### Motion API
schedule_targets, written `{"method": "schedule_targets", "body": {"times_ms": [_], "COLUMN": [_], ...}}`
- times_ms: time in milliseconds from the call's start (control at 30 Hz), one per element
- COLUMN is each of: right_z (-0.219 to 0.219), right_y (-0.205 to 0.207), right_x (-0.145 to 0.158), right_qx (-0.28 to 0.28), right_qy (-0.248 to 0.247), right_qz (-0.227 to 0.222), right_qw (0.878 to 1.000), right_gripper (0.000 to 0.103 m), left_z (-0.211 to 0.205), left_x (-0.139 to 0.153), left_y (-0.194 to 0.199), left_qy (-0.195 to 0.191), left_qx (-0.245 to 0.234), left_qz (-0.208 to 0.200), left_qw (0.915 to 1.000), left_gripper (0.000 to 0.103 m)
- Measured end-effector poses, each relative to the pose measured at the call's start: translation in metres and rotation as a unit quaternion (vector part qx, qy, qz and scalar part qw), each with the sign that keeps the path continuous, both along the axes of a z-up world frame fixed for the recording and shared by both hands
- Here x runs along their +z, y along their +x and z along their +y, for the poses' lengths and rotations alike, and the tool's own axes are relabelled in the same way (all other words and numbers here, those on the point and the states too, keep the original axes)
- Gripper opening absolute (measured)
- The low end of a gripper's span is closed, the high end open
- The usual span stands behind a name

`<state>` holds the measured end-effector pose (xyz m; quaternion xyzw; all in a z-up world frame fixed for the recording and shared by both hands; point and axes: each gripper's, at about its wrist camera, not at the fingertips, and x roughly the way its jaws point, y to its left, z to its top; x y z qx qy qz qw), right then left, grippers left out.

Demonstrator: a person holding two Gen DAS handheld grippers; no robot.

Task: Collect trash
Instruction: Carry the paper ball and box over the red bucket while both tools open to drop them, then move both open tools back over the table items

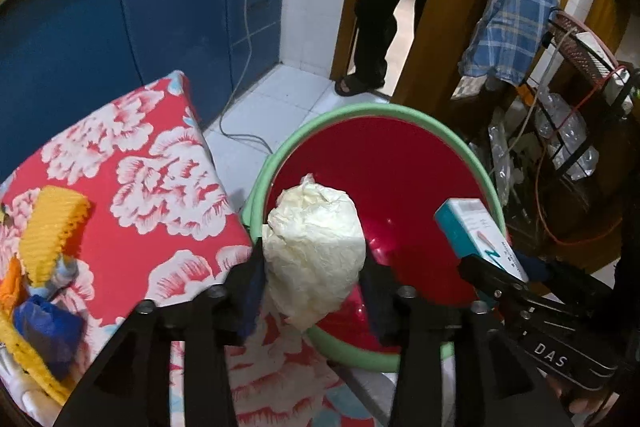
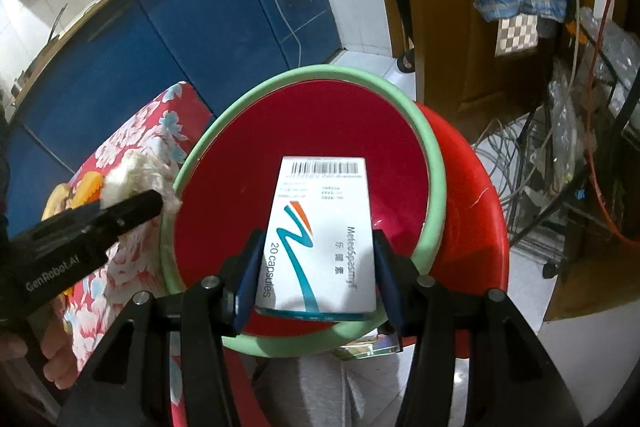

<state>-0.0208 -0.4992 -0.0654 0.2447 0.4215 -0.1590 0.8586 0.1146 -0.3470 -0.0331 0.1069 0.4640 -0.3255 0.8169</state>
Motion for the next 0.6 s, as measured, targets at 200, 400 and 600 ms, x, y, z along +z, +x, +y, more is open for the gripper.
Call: {"method": "schedule_targets", "body": {"times_ms": [200,400,600], "right_z": [-0.001,0.005,0.015], "right_y": [0.001,-0.005,-0.016], "right_x": [-0.001,0.011,0.032], "right_qx": [-0.002,-0.003,0.000], "right_qy": [0.009,-0.001,-0.009], "right_qz": [-0.006,-0.018,-0.044], "right_qw": [1.000,1.000,0.999], "right_gripper": [0.064,0.064,0.065], "left_z": [0.002,0.013,0.040], "left_x": [-0.001,0.005,0.020], "left_y": [0.002,0.001,-0.006], "left_qy": [0.000,-0.007,-0.025], "left_qx": [0.008,0.017,0.040], "left_qz": [0.002,0.006,0.008], "left_qw": [1.0000,0.9998,0.9988], "left_gripper": [0.062,0.062,0.062]}}
